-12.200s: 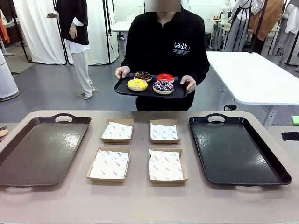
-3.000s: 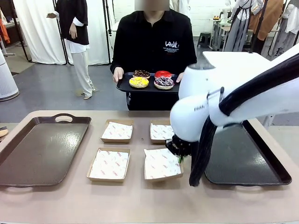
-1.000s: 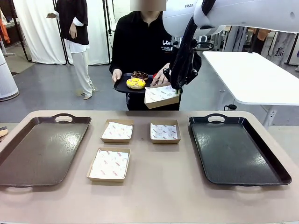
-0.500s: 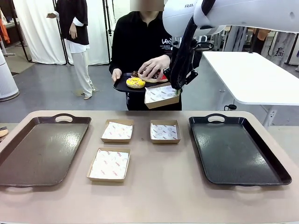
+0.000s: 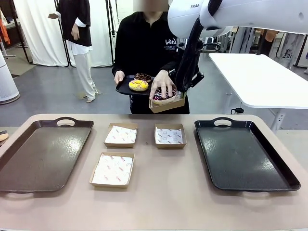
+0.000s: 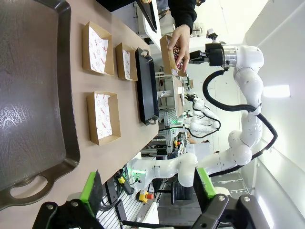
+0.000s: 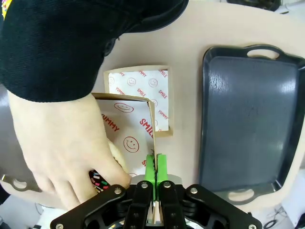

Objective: Individually package the donuts and arrange them on the tray.
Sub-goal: Place the picked Paper togo box on the Handle tray while simultaneously picking up another Paper togo box from the table with the other hand.

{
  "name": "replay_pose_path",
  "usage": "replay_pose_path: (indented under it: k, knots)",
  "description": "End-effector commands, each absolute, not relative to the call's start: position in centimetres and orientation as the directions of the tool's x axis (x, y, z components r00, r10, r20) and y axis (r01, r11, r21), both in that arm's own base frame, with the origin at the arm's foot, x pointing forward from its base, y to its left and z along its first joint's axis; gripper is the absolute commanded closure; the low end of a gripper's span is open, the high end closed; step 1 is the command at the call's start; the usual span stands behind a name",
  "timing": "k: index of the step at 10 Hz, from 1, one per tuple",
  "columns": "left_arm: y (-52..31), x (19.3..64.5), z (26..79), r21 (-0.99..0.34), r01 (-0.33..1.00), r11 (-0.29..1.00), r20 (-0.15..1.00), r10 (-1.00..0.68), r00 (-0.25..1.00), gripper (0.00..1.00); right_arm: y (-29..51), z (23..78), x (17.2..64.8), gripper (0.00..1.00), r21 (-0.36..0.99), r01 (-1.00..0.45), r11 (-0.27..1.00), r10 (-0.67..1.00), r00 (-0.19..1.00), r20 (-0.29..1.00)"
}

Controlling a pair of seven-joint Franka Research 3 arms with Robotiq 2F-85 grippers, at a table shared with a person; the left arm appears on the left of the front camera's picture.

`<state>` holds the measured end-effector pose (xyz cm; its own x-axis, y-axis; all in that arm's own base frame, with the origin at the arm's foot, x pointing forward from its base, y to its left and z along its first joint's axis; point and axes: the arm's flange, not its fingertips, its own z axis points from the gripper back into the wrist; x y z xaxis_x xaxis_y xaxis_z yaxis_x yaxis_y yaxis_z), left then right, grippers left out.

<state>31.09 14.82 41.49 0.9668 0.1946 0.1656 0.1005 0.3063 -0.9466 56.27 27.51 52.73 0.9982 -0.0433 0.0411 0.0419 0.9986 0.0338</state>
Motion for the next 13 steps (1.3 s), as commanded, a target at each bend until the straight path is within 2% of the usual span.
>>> replay_pose_path:
  k: [1,10,13]
  knots:
    - [14.9,31.0,41.6,-0.95,0.108,0.294,0.171,0.198,0.965,0.0,27.3,52.8,55.9,1.0,0.032,0.044,0.999,-0.045,0.998,0.039]
    - [14.9,31.0,41.6,-0.95,0.108,0.294,0.171,0.198,0.965,0.0,27.3,52.8,55.9,1.0,0.032,0.044,0.999,-0.045,0.998,0.039]
    - [12.1,31.1,43.8,-0.909,0.12,0.399,0.175,0.104,0.979,0.0,25.2,53.4,54.9,0.99,0.052,-0.017,0.998,0.014,0.999,0.051]
